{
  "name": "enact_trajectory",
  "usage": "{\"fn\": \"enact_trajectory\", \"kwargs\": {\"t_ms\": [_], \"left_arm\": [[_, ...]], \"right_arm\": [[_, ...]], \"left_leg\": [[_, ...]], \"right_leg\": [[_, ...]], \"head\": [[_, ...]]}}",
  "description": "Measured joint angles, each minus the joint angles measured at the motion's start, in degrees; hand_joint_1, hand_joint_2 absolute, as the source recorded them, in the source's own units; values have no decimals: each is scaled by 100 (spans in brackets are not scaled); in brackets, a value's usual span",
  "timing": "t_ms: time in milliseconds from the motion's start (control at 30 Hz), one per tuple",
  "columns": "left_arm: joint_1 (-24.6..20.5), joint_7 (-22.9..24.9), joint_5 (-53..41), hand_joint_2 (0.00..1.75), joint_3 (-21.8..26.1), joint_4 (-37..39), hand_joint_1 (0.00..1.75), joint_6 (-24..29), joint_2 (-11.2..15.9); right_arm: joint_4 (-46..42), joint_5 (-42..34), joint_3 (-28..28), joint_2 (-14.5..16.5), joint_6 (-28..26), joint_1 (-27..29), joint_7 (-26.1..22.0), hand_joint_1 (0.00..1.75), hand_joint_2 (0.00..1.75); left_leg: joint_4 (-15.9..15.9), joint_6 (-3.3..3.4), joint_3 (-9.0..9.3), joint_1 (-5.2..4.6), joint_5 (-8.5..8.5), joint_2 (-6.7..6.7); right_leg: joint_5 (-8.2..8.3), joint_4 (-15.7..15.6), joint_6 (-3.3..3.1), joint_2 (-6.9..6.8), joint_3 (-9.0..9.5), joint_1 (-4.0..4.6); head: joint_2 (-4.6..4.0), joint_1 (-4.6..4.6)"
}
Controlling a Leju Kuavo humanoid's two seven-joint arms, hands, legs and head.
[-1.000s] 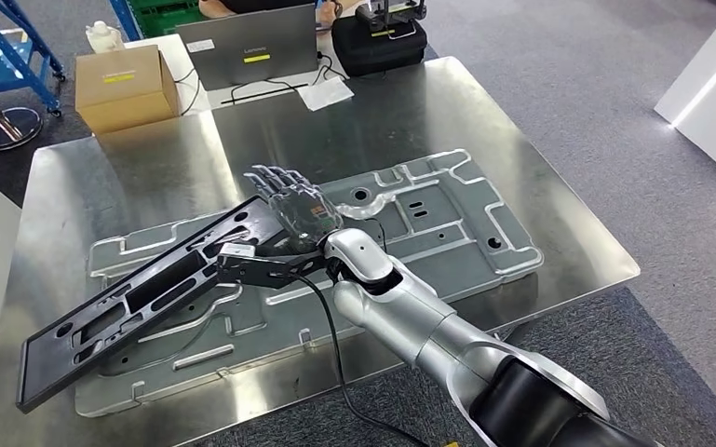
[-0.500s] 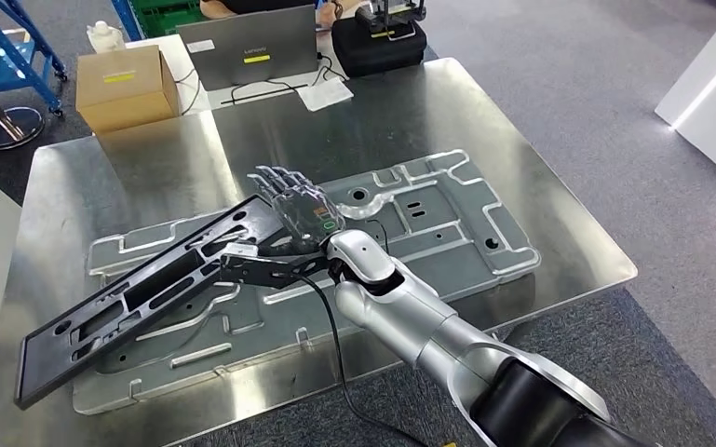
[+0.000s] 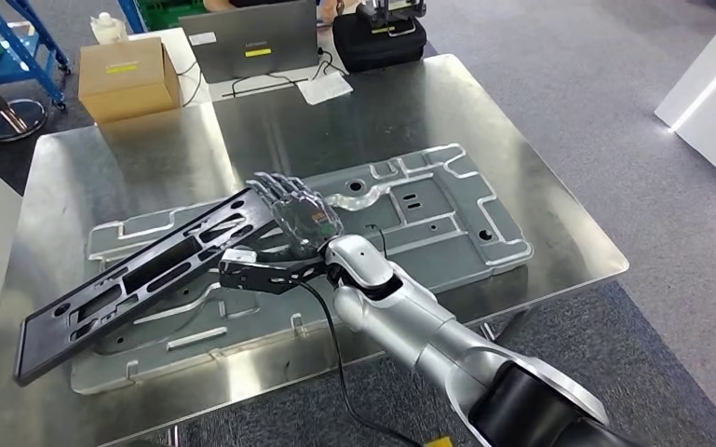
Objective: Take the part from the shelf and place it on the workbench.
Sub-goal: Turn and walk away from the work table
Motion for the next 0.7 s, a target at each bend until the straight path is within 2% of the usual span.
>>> {"fn": "enact_trajectory", "kwargs": {"t_ms": [33, 67, 100, 167, 200, 233, 367, 433, 533, 567, 600, 633, 700], "left_arm": [[-1, 0, 0, 0, 0, 0, 0, 0, -1], [-3, 1, 2, 0, 0, 0, 0, 3, -1], [-5, 1, 4, 0, 0, 0, 0, 5, -1], [-5, 3, 10, 0, 0, 0, 0, 8, -2], [-4, 3, 11, 0, 0, 0, 0, 1, -4], [-3, 3, 11, 0, 0, 0, 0, -9, -7], [-3, 4, 11, 0, 0, 0, 0, -17, -9], [-4, 12, 14, 0, 0, 0, 0, -2, -8], [-5, 26, 17, 0, 0, 0, 0, 3, -10], [-7, 28, 17, 0, 0, 0, 0, 2, -14], [-10, 29, 18, 0, 0, 0, 0, 1, -17], [-13, 30, 18, 0, 0, 0, 0, 0, -21], [-15, 31, 19, 0, 0, 0, 0, -1, -22]], "right_arm": [[-1, 0, -2, 1, 1, 1, 2, 0, 0], [-1, 0, -5, 3, 5, -4, 4, 0, 0], [-1, 1, -8, 7, 14, -7, 5, 0, 0], [9, 6, -10, 15, 46, -14, 0, 0, 0], [19, 10, -10, 21, 59, -14, -7, 0, 0], [31, 13, -10, 24, 67, -14, -15, 0, 0], [78, 17, -10, 41, 67, -13, -35, 0, 0], [101, 19, -10, 48, 62, -12, -44, 0, 0], [129, 26, -12, 72, 60, -14, -52, 0, 0], [138, 28, -13, 80, 59, -14, -52, 0, 0], [146, 30, -13, 83, 59, -13, -53, 0, 0], [155, 32, -14, 82, 59, -12, -53, 0, 0], [180, 35, -15, 78, 58, 4, -53, 0, 0]], "left_leg": [[-42, 25, -1, 12, 23, 3], [-78, 23, -6, 16, 32, 2], [-115, 20, -10, 20, 54, 0], [-134, -3, -30, 4, 77, -11], [-131, 13, -43, -2, 100, -13], [-127, 30, -57, -8, 111, -14], [-115, 71, -118, -21, 163, -13], [-99, 87, -140, -40, 173, -14], [-102, 155, -160, -59, 220, -15], [-145, 176, -154, -38, 266, -6], [-189, 197, -155, -17, 317, 6], [-230, 214, -167, 4, 362, 17], [-241, 228, -233, 9, 419, 26]], "right_leg": [[7, -4, 41, 1, -5, -7], [-11, -41, 53, 0, -9, -3], [-14, -68, 12, 1, -12, 4], [2, -119, -143, 3, -23, 17], [43, -118, -198, 7, -33, 17], [70, -125, -199, 9, -42, 14], [197, -162, -12, 14, -77, -6], [226, -177, 40, 14, -86, -22], [285, -211, 161, 17, -87, -51], [256, -192, 190, 21, -97, -50], [148, -101, 205, 24, -130, -46], [-47, 106, 216, 25, -202, -46], [-564, 844, 234, 22, -444, -70]], "head": [[0, 1], [0, 8], [0, 13], [-1, 26], [-1, 27], [-1, 29], [0, 28], [0, 27], [0, 25], [0, 25], [0, 28], [0, 31], [0, 35]]}}
